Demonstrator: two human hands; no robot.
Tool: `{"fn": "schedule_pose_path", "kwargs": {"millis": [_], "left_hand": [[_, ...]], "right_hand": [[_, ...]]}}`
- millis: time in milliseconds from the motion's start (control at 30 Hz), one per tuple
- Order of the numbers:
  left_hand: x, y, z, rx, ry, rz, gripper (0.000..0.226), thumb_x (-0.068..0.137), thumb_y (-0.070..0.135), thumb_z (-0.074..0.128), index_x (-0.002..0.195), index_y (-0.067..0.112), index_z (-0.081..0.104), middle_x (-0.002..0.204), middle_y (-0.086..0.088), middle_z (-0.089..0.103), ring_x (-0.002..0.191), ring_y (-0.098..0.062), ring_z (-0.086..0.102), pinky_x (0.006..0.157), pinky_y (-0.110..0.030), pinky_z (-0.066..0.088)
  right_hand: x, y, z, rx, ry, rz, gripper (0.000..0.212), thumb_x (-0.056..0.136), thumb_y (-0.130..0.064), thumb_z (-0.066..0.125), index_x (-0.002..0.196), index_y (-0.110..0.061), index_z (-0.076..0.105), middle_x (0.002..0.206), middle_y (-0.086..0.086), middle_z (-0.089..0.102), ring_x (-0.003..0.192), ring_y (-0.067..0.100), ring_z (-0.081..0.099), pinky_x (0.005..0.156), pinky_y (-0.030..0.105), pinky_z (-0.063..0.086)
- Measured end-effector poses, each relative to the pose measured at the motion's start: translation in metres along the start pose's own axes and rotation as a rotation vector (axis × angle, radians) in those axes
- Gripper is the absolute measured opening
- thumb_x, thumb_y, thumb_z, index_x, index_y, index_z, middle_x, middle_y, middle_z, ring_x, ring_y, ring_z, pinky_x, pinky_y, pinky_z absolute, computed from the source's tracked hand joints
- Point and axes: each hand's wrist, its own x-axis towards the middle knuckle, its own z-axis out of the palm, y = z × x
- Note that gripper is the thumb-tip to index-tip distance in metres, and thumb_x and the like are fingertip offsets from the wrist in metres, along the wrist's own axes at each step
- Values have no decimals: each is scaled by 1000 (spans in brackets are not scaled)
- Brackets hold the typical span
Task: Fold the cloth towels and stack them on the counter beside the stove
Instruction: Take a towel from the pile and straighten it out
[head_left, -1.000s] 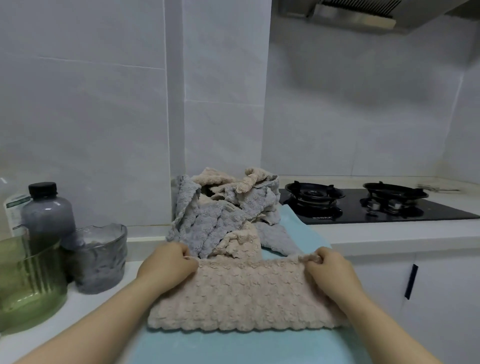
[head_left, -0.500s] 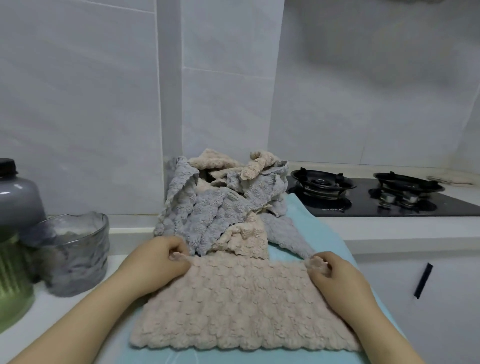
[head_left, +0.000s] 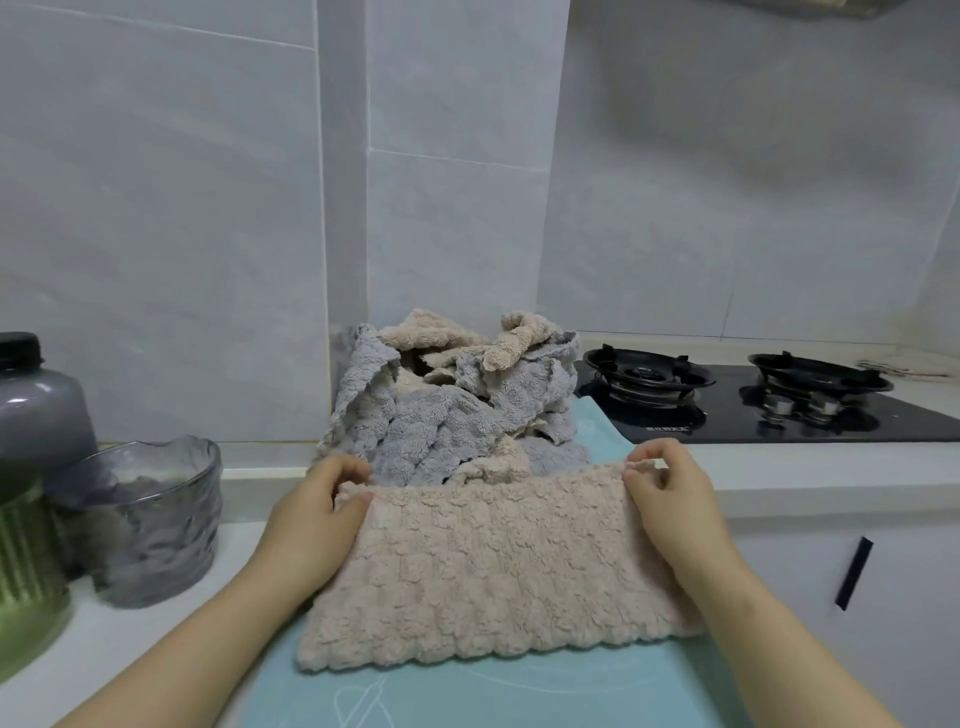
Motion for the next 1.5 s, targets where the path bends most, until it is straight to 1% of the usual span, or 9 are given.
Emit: {"fn": "schedule_pose_path", "kwargs": {"millis": [200, 467, 667, 900, 1000, 1067, 1200, 1367, 1500], "left_hand": [[2, -1, -3, 19, 16, 72, 30, 90, 1, 48, 101, 29, 46, 91, 9, 56, 73, -1, 48, 64, 0, 30], [2, -4, -6, 25, -124, -29, 25, 86, 2, 52, 73, 23, 58, 62, 5, 52, 53, -14, 44, 51, -27, 33], [-3, -8, -11, 188, -220, 188, 33, 74, -2, 69, 71, 30, 60, 89, 7, 60, 92, -7, 53, 73, -6, 32], [-30, 14, 6, 549, 40, 446, 17, 68, 15, 66, 83, 23, 63, 116, -7, 60, 100, -33, 60, 78, -45, 50], [-35, 26, 17, 488, -318, 420, 63, 75, 63, 19, 128, 41, 45, 152, 11, 24, 141, -14, 20, 115, -41, 21], [-35, 23, 22, 627, -546, 387, 97, 57, 89, -7, 143, 49, 13, 156, 18, -2, 144, -5, -6, 118, -33, -2], [-35, 21, 25, 776, -693, 363, 122, 30, 86, -26, 144, 49, 0, 157, 15, -10, 143, -8, -16, 114, -35, -12], [-35, 24, 28, 810, -731, 337, 100, 56, 91, -8, 145, 46, -1, 157, 12, -11, 144, -11, -16, 115, -37, -12], [-34, 22, 28, 825, -708, 328, 73, 80, 76, 9, 146, 46, 2, 157, 12, -10, 144, -11, -15, 116, -38, -11]], "right_hand": [[-5, 12, 8, -67, -44, 56, 7, 91, -22, 55, 95, -25, 51, 78, -2, 59, 67, 19, 53, 55, 27, 34], [-14, 10, 1, -453, -132, 55, 23, 87, -16, 46, 105, -24, 33, 81, 2, 62, 77, 25, 56, 62, 33, 42], [-20, 7, -3, -466, -25, -77, 11, 96, -26, 43, 105, -24, 37, 77, -5, 54, 76, 25, 51, 63, 33, 42], [-23, 4, -6, -706, -135, 26, 25, 85, -32, 43, 104, -21, 32, 90, 0, 63, 89, 26, 58, 73, 32, 43], [-24, 2, -6, -751, -181, 35, 25, 84, -34, 44, 102, -21, 33, 87, 0, 63, 88, 26, 57, 75, 32, 41], [-25, 3, -6, -744, -188, 40, 28, 83, -31, 46, 106, -23, 33, 90, 0, 64, 90, 26, 58, 78, 33, 42], [-27, 4, -6, -708, -188, 18, 44, 84, -22, 44, 125, -31, 30, 97, -4, 63, 92, 23, 58, 71, 32, 46], [-25, -1, -13, -738, -256, 50, 65, 86, -24, 42, 142, -41, 14, 104, -3, 60, 99, 22, 56, 69, 30, 44], [-18, -18, -29, -392, -337, 148, 62, 84, -14, 56, 138, -33, 33, 83, 4, 63, 71, 19, 61, 60, 27, 44]]}}
